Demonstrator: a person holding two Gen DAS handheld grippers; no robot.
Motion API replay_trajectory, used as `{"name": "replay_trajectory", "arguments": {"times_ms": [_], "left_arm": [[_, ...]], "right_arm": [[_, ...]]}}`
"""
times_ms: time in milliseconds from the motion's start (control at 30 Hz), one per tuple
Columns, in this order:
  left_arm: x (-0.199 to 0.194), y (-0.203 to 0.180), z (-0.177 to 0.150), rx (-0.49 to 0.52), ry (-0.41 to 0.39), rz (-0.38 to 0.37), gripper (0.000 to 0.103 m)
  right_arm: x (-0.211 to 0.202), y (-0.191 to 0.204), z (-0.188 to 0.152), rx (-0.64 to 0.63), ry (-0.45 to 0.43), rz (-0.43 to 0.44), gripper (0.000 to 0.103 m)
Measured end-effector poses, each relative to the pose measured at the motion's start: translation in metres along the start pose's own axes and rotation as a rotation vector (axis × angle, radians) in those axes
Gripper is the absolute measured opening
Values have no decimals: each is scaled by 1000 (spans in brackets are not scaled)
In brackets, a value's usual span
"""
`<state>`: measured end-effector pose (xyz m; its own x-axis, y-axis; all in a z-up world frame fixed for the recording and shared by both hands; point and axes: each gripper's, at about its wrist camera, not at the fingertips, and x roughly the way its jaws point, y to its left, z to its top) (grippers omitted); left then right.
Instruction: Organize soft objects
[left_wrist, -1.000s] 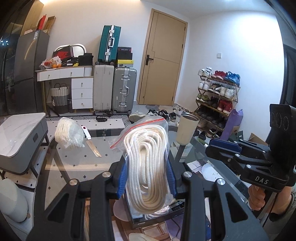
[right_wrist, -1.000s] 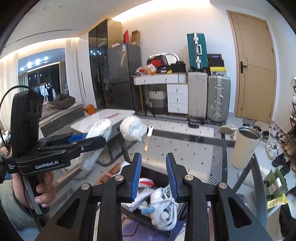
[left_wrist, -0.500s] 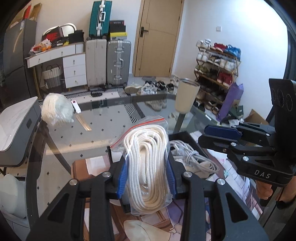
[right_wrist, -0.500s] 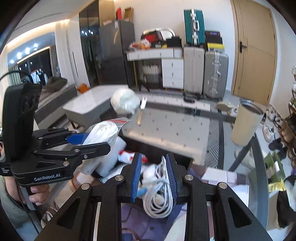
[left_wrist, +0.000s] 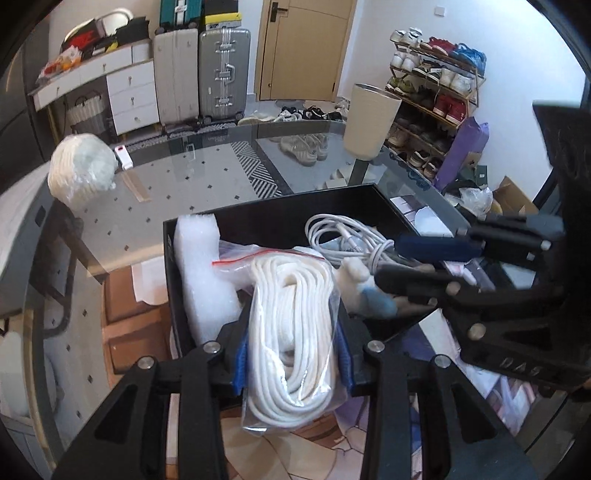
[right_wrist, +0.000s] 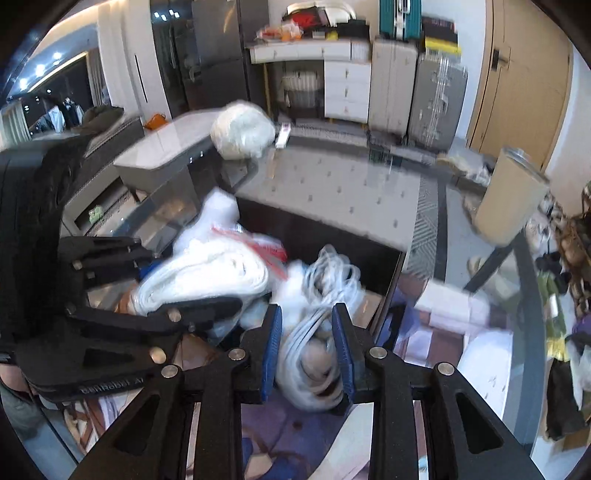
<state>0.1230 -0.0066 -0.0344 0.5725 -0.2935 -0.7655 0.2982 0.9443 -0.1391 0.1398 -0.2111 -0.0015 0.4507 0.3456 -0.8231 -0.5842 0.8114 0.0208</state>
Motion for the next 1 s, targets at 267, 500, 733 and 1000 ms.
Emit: {"name": "replay_trajectory", "arguments": {"times_ms": [267, 500, 733, 1000], "left_arm": [[-4, -3, -6, -39, 48, -48, 36], [-13, -15, -17, -38, 25, -6, 43], [-35, -19, -20, -39, -108, 51, 59], [-72, -18, -39, -90, -458, 329, 103]], "right_arm": [[2, 1, -10, -29, 78, 23, 28], [-10, 5, -23, -40, 21, 20, 28], [-37, 3, -33, 20, -171, -6, 54], [-70, 10, -61, 51, -489, -164, 88]]}}
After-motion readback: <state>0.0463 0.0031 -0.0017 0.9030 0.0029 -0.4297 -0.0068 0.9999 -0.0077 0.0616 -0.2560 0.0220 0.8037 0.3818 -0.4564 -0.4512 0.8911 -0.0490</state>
